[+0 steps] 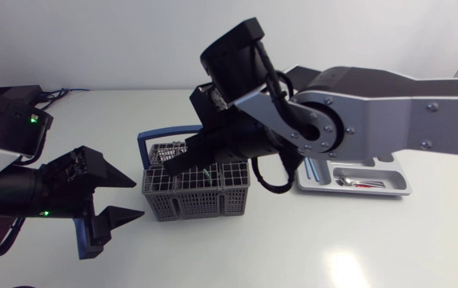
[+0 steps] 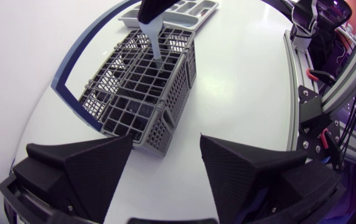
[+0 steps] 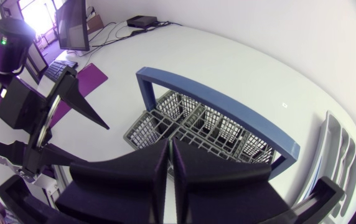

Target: Unload the cutlery basket into the drawer organizer.

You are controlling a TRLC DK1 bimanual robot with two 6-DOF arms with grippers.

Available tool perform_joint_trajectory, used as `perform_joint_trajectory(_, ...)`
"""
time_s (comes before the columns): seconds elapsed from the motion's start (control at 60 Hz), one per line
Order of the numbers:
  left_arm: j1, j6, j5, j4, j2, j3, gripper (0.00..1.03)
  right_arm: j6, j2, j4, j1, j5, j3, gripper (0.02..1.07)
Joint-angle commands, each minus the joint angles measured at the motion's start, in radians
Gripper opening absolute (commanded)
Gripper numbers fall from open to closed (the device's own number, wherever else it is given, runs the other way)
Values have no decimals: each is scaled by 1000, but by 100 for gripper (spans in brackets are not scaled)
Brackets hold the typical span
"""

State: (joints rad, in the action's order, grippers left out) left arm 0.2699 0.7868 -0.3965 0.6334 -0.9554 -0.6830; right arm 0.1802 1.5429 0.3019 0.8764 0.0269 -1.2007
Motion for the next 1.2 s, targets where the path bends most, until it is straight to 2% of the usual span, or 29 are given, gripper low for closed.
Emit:
perform_joint_trajectory(0.0,-9,25,-16,-3,-2,23,90,16,-29,-15,-11,19,33,8)
perform_joint_trajectory(0.383,-9,32,-18,-5,-11,30,91,41,-107,19,-42,113,1,8)
perform_joint_trajectory(0.75,-5,31,-19,-9,-32,23,92,61,-230,154,-122,185,-62,8)
perform_joint_trajectory(0.983,3,25,-21,-9,-43,20,95,53,-333,287,-295,160,-69,8)
perform_joint_trajectory(1.183,8,-1,-19,-23,-71,13,98,-2,-405,338,-496,130,-3,8)
